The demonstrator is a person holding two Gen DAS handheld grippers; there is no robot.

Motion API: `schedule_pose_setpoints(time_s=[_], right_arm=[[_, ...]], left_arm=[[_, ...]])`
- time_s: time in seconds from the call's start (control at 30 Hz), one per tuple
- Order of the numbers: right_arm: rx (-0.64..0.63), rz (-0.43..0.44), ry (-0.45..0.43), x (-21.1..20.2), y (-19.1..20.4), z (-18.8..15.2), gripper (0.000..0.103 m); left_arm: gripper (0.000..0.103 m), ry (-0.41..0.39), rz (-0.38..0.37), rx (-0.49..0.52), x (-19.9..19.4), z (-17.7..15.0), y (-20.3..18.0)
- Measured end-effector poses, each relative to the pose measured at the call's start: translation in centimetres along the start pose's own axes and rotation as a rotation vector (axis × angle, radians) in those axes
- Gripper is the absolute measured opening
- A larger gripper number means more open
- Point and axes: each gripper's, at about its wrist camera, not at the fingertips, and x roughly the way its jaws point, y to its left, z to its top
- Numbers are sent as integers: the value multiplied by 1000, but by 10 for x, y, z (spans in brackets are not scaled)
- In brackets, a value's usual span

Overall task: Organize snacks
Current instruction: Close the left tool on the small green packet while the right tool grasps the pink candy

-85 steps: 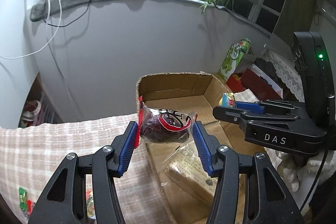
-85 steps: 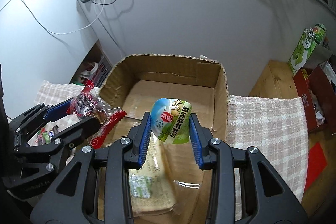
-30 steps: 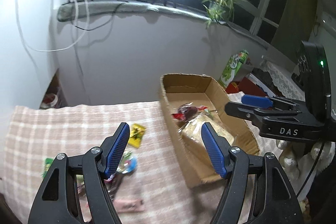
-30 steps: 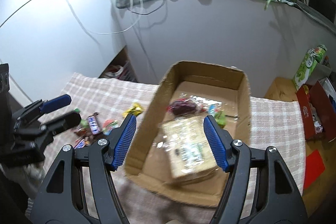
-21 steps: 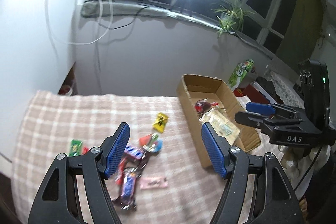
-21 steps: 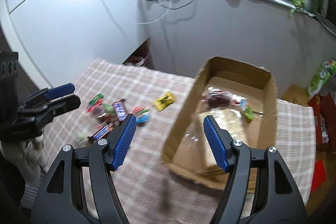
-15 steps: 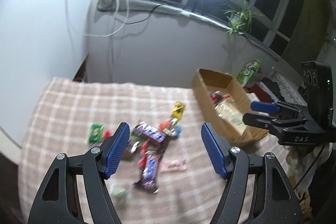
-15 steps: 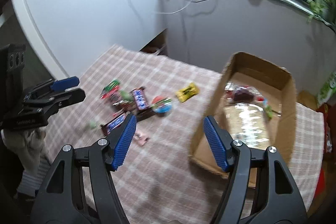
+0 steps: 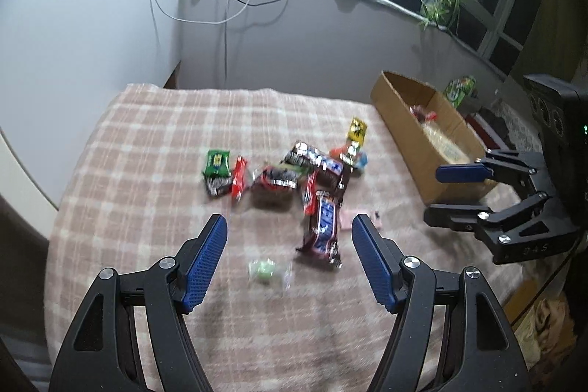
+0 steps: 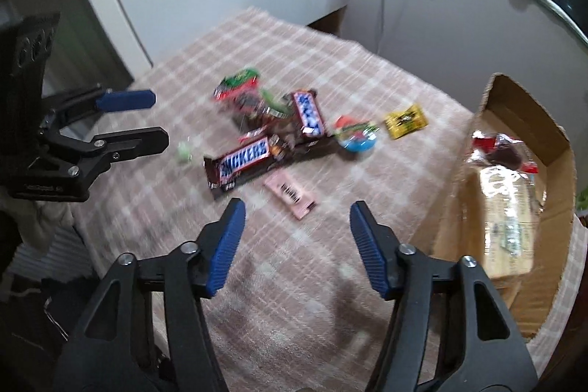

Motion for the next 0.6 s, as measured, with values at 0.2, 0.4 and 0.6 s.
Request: schedule_pose_setpoints(time_s=[0.2, 0.4, 0.6], right_arm=[[-53, -3, 51, 23, 8, 1, 53], [-133, -18, 100, 42, 15, 12, 50], [-217, -32, 155, 59, 23, 23, 46]], left_arm=[[68, 43, 23, 87, 13, -19, -4], [66, 78, 23, 115, 24, -25, -2], [61, 95, 23, 137, 33, -27, -1]])
